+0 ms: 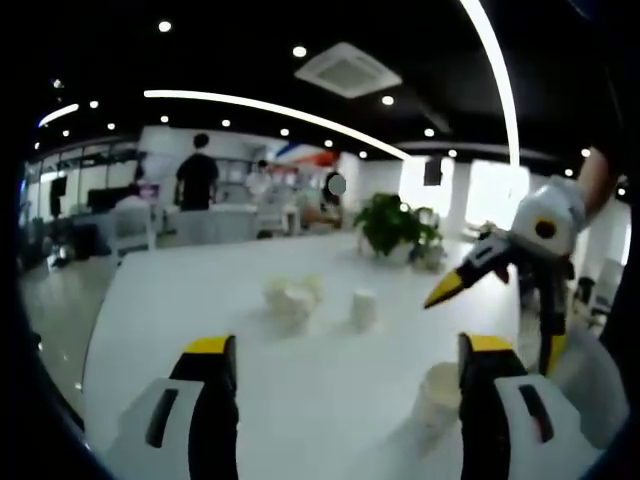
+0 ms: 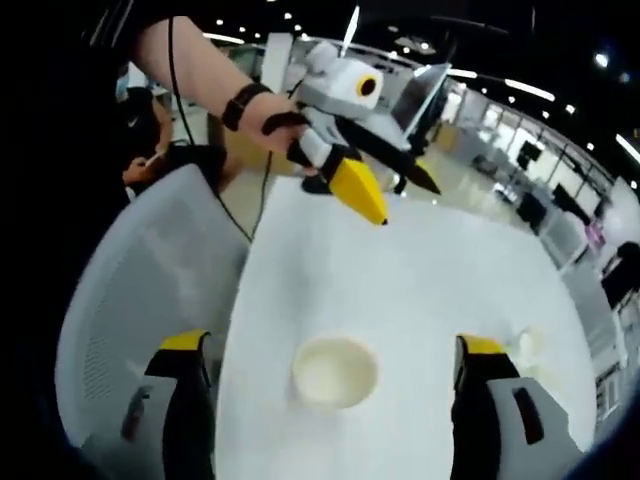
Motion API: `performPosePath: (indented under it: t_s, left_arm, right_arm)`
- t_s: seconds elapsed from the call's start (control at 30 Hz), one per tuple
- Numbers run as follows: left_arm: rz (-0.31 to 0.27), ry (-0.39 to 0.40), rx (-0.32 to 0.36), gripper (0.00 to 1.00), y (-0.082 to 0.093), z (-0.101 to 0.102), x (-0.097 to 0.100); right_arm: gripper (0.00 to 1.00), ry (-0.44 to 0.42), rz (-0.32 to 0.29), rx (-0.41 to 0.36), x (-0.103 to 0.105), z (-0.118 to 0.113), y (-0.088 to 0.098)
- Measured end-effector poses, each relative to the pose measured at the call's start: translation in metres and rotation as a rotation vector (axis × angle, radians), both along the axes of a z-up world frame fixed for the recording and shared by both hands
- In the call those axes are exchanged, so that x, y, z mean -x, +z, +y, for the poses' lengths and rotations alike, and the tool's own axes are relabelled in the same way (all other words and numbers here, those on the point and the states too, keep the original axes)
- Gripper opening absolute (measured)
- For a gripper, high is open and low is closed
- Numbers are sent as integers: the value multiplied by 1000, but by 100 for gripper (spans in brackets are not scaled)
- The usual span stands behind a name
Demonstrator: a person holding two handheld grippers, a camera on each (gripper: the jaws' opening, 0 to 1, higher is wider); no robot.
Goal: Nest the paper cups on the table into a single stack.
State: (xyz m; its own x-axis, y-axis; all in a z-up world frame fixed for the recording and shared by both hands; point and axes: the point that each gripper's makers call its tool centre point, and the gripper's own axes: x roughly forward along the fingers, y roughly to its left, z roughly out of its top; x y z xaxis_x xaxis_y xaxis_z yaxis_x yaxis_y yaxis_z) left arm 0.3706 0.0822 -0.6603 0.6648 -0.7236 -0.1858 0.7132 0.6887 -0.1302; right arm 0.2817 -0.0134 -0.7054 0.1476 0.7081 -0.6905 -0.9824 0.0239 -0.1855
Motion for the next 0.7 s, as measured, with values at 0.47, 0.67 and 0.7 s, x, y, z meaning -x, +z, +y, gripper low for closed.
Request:
performPosePath:
  t_s: [0.47,0.67,0.7]
  left_arm:
    - [-1,-5,0,89,1,-2,0]
    - [0,-5,0,89,1,-2,1]
    - [0,-5,-1,89,0,-2,1]
  right_arm:
    - [99,-1,-7,-9,0,-2,0]
    - [99,-28,-4,-15,-4,-4,0]
    - [99,-44,2,-28,-6,-4,2]
